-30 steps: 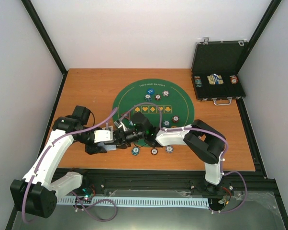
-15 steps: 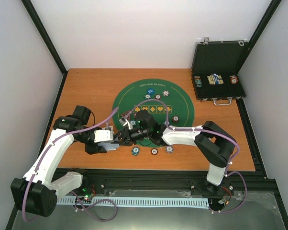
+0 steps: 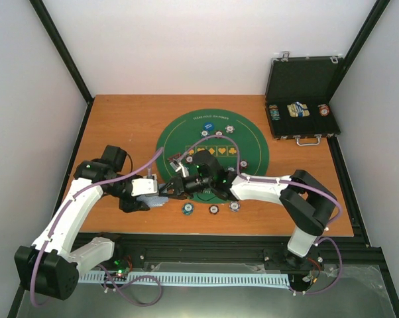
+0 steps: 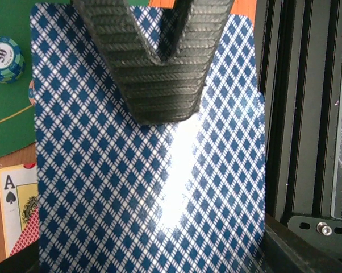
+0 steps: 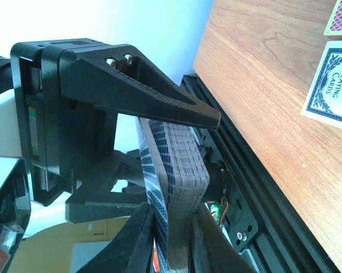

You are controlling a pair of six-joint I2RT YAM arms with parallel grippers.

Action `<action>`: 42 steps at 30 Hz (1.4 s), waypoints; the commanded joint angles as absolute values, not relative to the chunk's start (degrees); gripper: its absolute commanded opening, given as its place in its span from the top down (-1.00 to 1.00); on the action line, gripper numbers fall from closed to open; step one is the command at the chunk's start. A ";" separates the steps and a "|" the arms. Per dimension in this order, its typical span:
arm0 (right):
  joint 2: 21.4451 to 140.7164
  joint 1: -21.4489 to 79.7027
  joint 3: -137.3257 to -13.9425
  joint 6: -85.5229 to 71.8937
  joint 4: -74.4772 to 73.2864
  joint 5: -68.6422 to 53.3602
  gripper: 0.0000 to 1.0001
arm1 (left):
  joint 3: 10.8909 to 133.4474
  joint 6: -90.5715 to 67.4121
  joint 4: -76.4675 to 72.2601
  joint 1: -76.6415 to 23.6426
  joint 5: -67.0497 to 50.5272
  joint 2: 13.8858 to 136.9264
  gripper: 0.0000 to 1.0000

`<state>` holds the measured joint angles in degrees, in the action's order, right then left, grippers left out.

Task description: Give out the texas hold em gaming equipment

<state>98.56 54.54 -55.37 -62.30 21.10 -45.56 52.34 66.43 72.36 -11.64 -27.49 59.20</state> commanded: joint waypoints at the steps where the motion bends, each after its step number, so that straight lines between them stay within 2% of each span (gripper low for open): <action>1: 96.15 52.86 -53.92 -60.26 16.40 -43.77 0.90 | 53.33 65.55 72.88 -11.87 -27.55 58.84 0.53; 6: 94.64 51.97 -53.12 -59.59 15.39 -43.87 0.94 | 53.41 65.48 72.96 -11.87 -27.25 58.78 0.56; 13: 95.13 51.94 -53.69 -59.46 15.11 -44.55 0.16 | 53.71 65.22 72.97 -11.87 -27.44 58.98 0.56; 15: 95.52 51.94 -53.85 -59.71 15.32 -44.60 0.05 | 53.77 65.15 73.09 -11.87 -27.50 59.05 0.56; 17: 95.83 52.03 -54.05 -60.06 15.89 -44.79 0.05 | 53.83 65.13 73.10 -11.87 -27.45 59.08 0.56; 28: 95.39 53.50 -54.38 -61.04 17.24 -45.12 0.37 | 53.52 64.87 72.78 -11.87 -26.86 59.34 0.56; 33: 96.01 54.49 -55.17 -61.38 17.54 -45.26 0.43 | 53.57 64.70 72.80 -11.89 -26.86 59.50 0.56; 35: 95.76 54.49 -55.24 -61.18 17.03 -44.99 0.53 | 53.61 64.77 72.78 -11.87 -26.62 59.45 0.56; 38: 94.69 54.13 -55.13 -60.55 15.68 -44.44 0.82 | 53.55 64.78 72.99 -11.87 -26.44 59.42 0.56; 42: 92.61 52.44 -54.34 -59.28 13.51 -44.22 0.94 | 53.53 64.83 73.07 -11.88 -26.17 59.25 0.56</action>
<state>95.53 53.98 -54.22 -60.62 15.81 -44.82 52.34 65.08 72.07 -11.90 -24.91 59.53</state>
